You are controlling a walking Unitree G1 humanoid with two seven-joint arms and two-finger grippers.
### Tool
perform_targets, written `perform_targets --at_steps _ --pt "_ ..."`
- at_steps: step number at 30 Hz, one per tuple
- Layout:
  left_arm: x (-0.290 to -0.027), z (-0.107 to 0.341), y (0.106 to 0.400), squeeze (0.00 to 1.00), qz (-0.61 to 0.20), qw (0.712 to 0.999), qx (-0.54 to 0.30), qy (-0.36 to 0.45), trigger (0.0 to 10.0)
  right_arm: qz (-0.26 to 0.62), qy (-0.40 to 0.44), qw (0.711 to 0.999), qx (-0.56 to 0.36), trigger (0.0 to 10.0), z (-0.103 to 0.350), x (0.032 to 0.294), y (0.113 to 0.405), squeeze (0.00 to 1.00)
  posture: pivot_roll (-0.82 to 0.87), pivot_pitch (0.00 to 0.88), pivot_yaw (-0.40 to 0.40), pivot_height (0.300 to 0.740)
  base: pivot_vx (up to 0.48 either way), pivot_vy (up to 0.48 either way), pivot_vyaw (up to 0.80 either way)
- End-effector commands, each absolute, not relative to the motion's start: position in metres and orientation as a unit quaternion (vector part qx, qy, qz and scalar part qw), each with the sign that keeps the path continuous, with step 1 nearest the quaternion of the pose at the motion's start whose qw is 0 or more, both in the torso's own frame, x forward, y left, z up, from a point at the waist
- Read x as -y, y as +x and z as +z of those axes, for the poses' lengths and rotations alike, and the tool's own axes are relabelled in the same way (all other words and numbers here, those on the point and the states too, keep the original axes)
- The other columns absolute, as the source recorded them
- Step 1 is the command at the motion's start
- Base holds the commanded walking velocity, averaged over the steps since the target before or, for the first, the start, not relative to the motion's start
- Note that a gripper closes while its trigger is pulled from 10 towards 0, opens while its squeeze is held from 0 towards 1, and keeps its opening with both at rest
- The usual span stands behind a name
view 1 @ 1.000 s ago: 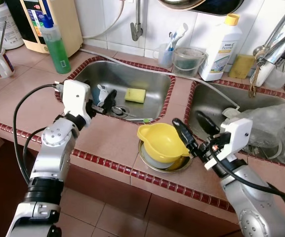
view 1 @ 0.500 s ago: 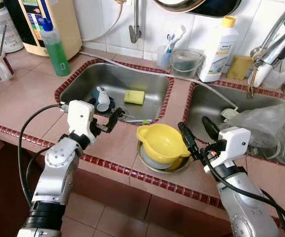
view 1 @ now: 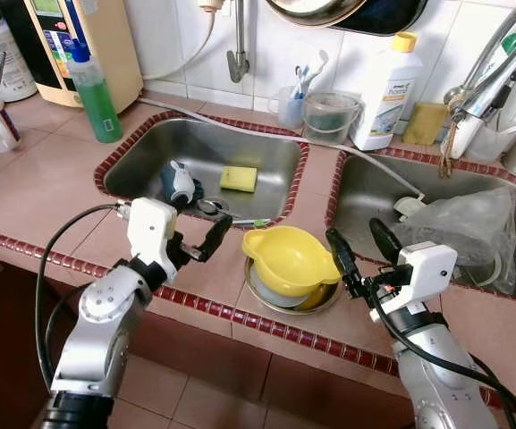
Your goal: Kitchen organization
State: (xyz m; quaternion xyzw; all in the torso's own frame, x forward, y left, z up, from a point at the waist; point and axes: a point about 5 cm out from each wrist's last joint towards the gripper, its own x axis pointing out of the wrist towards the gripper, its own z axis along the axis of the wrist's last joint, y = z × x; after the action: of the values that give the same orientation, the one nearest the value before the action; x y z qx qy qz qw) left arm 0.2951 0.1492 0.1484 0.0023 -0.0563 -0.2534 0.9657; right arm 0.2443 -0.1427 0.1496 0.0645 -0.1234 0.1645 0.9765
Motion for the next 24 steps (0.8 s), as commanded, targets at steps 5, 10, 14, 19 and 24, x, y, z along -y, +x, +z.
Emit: perform_targets --at_steps 5,10,14,19,24 --pt "-0.148 0.157 0.293 0.00 -0.261 0.963 0.073 -0.011 10.0 0.172 0.058 0.974 0.133 10.0 0.153 0.144 0.243 0.00 -0.04 0.051 -0.004 0.740 0.000 0.000 0.00" --pt "-0.154 0.163 0.297 0.00 -0.248 0.965 0.081 -0.007 10.0 0.176 0.066 0.970 0.152 10.0 0.163 0.145 0.245 0.00 -0.04 0.046 -0.009 0.740 0.000 -0.275 0.00" --pt "-0.160 0.170 0.294 0.00 -0.243 0.966 0.092 -0.009 10.0 0.185 0.059 0.967 0.167 10.0 0.172 0.145 0.244 0.00 -0.04 0.041 -0.012 0.740 0.000 -0.180 0.00" --pt "-0.161 0.171 0.293 0.00 -0.243 0.965 0.095 -0.012 10.0 0.188 0.058 0.966 0.170 10.0 0.174 0.145 0.244 0.00 -0.04 0.036 -0.013 0.740 0.000 -0.276 0.00" --pt "-0.160 0.172 0.294 0.00 -0.239 0.966 0.098 -0.015 10.0 0.193 0.059 0.965 0.169 10.0 0.174 0.144 0.245 0.00 -0.04 0.032 -0.016 0.740 0.000 -0.480 0.00"
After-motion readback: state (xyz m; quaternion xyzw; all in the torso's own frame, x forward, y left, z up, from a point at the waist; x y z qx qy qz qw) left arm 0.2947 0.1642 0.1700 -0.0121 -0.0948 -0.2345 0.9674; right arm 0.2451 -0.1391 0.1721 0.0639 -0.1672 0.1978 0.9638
